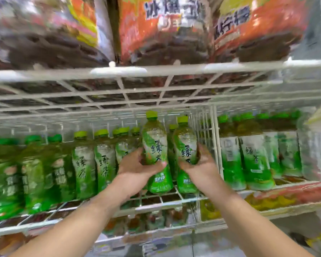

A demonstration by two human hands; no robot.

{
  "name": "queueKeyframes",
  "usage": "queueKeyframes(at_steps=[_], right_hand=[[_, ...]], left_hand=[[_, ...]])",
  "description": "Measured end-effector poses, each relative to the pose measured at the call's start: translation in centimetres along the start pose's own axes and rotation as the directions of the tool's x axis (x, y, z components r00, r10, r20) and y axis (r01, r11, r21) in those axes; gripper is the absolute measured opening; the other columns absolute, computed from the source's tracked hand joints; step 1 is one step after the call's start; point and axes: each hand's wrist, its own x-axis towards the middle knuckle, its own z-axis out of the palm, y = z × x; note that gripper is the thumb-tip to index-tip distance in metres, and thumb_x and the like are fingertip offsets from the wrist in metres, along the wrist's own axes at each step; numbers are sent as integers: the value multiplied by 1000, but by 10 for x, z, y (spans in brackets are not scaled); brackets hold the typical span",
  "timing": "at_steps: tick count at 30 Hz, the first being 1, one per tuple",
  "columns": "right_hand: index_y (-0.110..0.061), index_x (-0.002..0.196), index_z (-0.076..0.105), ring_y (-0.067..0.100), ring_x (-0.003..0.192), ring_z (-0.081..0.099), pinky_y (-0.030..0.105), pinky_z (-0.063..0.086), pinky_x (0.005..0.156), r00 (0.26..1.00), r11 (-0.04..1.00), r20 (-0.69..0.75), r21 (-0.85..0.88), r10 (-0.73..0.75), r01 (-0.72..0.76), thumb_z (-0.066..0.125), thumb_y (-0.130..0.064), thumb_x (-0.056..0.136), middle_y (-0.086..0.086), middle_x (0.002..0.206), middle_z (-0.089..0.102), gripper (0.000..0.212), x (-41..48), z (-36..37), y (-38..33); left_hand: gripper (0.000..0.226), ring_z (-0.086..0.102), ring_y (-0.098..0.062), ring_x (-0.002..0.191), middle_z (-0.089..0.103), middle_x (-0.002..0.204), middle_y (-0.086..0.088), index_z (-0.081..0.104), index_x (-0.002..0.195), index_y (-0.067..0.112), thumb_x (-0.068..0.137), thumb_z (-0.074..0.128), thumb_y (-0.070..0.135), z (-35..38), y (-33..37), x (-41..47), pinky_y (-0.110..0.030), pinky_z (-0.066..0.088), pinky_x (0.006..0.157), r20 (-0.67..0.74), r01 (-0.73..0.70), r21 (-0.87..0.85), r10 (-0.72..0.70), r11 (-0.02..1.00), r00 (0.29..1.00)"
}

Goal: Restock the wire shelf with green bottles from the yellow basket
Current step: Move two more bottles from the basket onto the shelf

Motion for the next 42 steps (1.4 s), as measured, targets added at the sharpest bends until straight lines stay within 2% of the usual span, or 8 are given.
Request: queueKeyframes(at_steps=[8,15,19,24,27,31,37,42], right_hand=[[-25,109,39,-32,59,44,-8,29,56,993,996,-95,40,-77,81,74,-1,84,-28,85,41,49,15,22,29],[-29,118,38,-14,71,42,5,37,60,993,990,-114,134,-20,36,71,-12,89,-27,86,44,47,20,23,37],[-27,120,39,-8,74,45,25,40,82,994,988,-106,152,-15,31,67,-9,91,-22,86,45,44,21,24,36],[-27,119,41,3,76,48,25,43,73,996,995,-92,99,17,-7,63,-13,94,-3,100,57,35,24,25,35],[-19,143,34,20,104,56,32,47,90,997,998,-49,31,57,-55,60,-24,97,5,131,56,53,27,23,37],[-21,155,14,27,138,40,32,38,107,996,988,42,-131,83,-77,51,-38,101,8,156,36,68,32,21,45],[-11,147,27,30,118,57,31,46,83,976,932,8,-299,218,-206,48,-37,102,15,136,55,56,45,27,47],[-7,145,25,25,103,62,29,44,68,946,883,20,-365,325,-295,42,-33,104,15,126,57,52,49,29,45]], left_hand=[[34,70,-4,80,75,91,14,67,96,25,74,86,42,33,-31,26,-21,52,68,-101,-65,21,67,998,993],[66,52,-5,76,58,134,3,38,148,15,94,68,41,66,-12,26,-13,39,55,-46,13,73,-9,997,999],[61,68,-20,88,61,128,-10,36,146,10,98,63,36,77,-2,25,-28,53,62,-54,114,83,-109,990,993],[56,65,-26,94,62,117,-13,34,143,0,101,58,29,85,5,22,-28,49,71,-81,113,216,-98,970,992],[53,64,-30,104,62,117,-13,36,139,1,100,57,30,83,9,24,-33,49,82,-85,122,294,-102,948,991],[65,57,-8,65,62,110,0,28,148,8,100,59,39,78,13,26,-20,42,49,-52,161,316,-153,935,987],[45,65,-18,87,67,108,-4,63,116,10,95,63,49,75,10,29,-30,55,82,-69,120,480,-99,869,993],[40,54,-16,60,55,69,1,51,73,15,95,65,46,82,12,31,-32,58,72,-56,89,580,-69,810,996]])
